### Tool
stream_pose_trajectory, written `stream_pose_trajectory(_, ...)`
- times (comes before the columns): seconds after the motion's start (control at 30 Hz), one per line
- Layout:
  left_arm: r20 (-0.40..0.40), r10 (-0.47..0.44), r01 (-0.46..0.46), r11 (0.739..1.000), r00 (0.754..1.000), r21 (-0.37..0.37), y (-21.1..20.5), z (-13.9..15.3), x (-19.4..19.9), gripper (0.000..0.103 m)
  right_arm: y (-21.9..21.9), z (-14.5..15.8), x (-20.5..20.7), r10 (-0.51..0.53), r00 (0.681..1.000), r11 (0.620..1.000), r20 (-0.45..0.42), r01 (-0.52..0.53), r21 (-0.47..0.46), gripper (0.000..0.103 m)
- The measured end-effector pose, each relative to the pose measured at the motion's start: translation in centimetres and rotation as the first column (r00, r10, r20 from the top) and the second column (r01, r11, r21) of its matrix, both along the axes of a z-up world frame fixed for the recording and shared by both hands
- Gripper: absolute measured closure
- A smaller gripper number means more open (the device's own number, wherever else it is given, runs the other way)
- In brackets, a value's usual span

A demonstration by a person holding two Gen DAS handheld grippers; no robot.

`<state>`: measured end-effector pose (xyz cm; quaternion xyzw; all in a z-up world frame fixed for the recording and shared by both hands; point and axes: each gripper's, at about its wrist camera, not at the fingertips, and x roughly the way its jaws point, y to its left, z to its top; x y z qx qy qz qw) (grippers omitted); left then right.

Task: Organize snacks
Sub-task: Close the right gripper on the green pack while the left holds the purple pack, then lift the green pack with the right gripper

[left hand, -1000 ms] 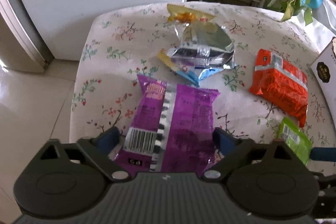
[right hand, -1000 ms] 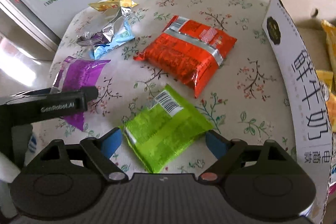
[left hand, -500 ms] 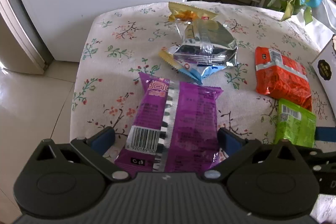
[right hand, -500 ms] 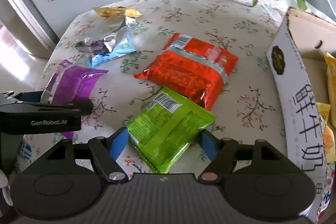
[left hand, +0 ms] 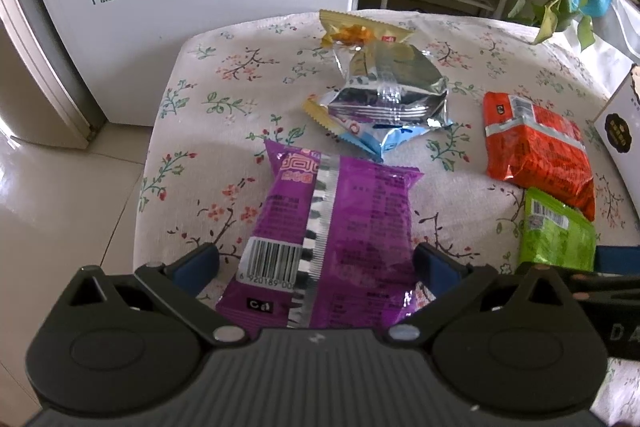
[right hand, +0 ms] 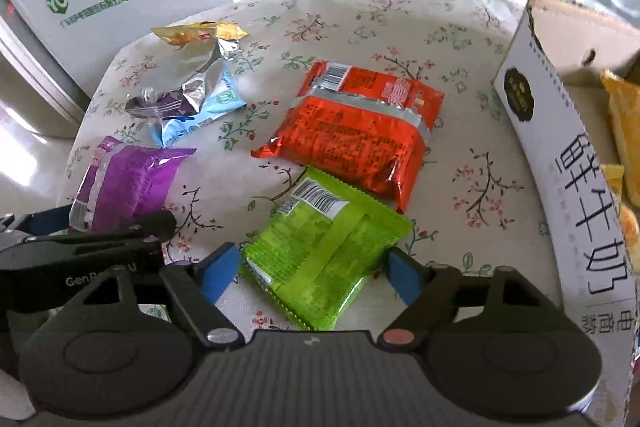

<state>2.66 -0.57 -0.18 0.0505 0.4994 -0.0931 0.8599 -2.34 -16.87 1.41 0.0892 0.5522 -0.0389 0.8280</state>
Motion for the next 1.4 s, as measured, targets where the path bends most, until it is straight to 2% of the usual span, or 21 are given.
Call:
stream_pose_trajectory(0.1,0.002,-0.025,0.025,1.0,1.0,-0.015,-0.1,0.4,0.0,0.012,-0.1,0.1,0.0,0.019,1.0,1.0,0.008,-0.019,0.016,0.033)
stream_pose_trajectory(0.17,0.02,-0.067,0.068,0.998,0.998,-0.016,-0.5,0.8,-0.4,0.029,-0.4,0.3,-0.1,0.036,0.999,0.999,0.014,-0.036,0.03,0.038)
stream_pose_trajectory(0.23,0.022,-0.084,0.084,0.996,0.996,-0.021,-0.8,1.0,-0.6,0.034,-0.5,0.3,-0.2,0.055,0.998,0.998,0.02,-0.056,0.032,0.041)
stream_pose_trajectory(0.3,0.021,-0.084,0.085,0.996,0.996,-0.029,-0.9,1.1,-0.7,0.035,-0.3,0.5,-0.4,0.077,0.997,0.997,0.03,-0.077,0.016,0.043)
stream_pose_trajectory(0.37,0.016,-0.084,0.085,0.996,0.996,-0.04,-0.9,1.2,-0.8,0.036,-0.3,0.8,-0.5,0.097,0.994,0.995,0.043,-0.097,0.008,0.052)
stream_pose_trajectory(0.43,0.009,-0.079,0.079,0.996,0.997,-0.048,-0.8,1.2,-1.0,0.036,-0.5,1.0,-0.5,0.104,0.993,0.994,0.049,-0.105,0.023,0.055)
stream_pose_trajectory(0.6,0.009,-0.063,0.064,0.997,0.998,-0.051,-0.6,1.4,-1.8,0.036,-1.5,0.7,-0.6,0.069,0.997,0.995,0.025,-0.07,0.075,0.056)
stream_pose_trajectory(0.7,0.012,-0.057,0.058,0.996,0.998,-0.061,-0.5,1.5,-2.3,0.036,-2.1,0.6,-0.8,0.037,0.999,0.994,0.019,-0.039,0.105,0.048)
stream_pose_trajectory(0.77,0.017,-0.052,0.053,0.997,0.999,-0.063,-0.6,1.7,-2.5,0.036,-2.0,0.5,-0.9,0.029,0.999,0.996,0.02,-0.031,0.082,0.029)
stream_pose_trajectory(0.9,0.016,-0.03,0.031,0.997,0.999,-0.064,-0.5,1.8,-2.7,0.037,-1.4,0.2,-0.5,-0.005,1.0,0.995,0.014,0.003,0.095,0.028)
stream_pose_trajectory(1.03,0.012,-0.004,0.005,0.998,1.0,-0.064,0.1,1.6,-2.6,0.037,-0.8,-0.1,0.0,-0.019,0.999,0.999,0.027,0.018,0.046,0.026)
stream_pose_trajectory(1.17,0.02,0.011,-0.01,0.999,1.0,-0.053,0.4,1.7,-2.6,0.037,-0.1,-0.3,0.0,0.013,0.999,1.0,0.045,-0.013,-0.001,0.037)
stream_pose_trajectory(1.23,0.021,0.017,-0.016,0.998,1.0,-0.055,0.6,1.7,-2.6,0.037,-0.4,0.0,-0.1,0.02,0.998,1.0,0.054,-0.021,0.008,0.045)
stream_pose_trajectory(1.3,0.027,0.02,-0.019,0.998,0.999,-0.056,0.6,1.9,-2.7,0.037,-1.1,0.1,-0.1,0.021,0.998,0.999,0.055,-0.023,0.041,0.048)
stream_pose_trajectory(1.4,0.039,0.021,-0.019,0.998,0.999,-0.063,0.5,2.3,-2.7,0.037,-1.4,0.7,-0.3,0.036,0.997,0.999,0.068,-0.038,0.037,0.059)
